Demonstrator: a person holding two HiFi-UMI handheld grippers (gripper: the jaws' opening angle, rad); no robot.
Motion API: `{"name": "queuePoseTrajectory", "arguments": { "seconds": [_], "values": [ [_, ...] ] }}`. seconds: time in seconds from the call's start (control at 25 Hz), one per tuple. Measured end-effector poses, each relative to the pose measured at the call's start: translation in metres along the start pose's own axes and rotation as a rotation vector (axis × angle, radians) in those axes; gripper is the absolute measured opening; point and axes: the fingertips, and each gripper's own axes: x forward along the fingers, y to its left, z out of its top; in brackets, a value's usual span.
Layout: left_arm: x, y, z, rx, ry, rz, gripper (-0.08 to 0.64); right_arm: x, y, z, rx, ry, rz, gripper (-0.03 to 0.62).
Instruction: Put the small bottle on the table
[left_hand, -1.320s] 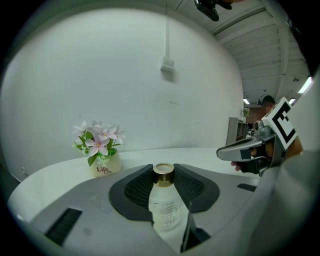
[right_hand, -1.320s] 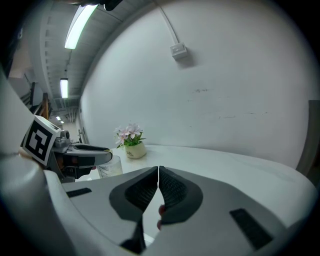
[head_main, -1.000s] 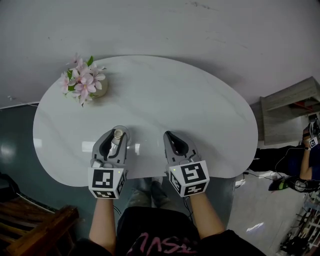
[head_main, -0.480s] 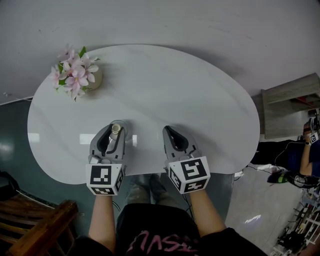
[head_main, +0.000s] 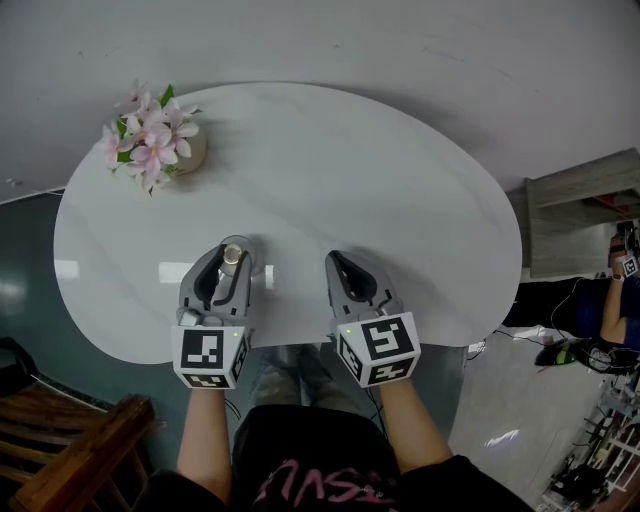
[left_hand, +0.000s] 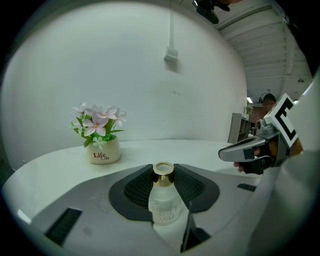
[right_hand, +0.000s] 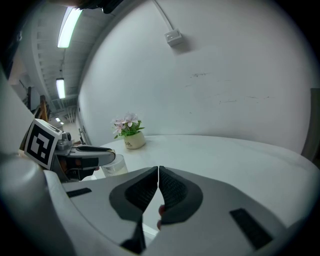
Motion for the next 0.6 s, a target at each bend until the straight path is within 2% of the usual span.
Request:
{"name": "queuePoseTrajectory", "arguments": {
  "seconds": [0.6],
  "values": [
    [-0.006,-0.0039,-0.0075,0.019,-0.005,-0.011,0.133,-0.0061,0.0041,-0.0037,-0.019,0.002,0.0,0.067]
  ]
}}
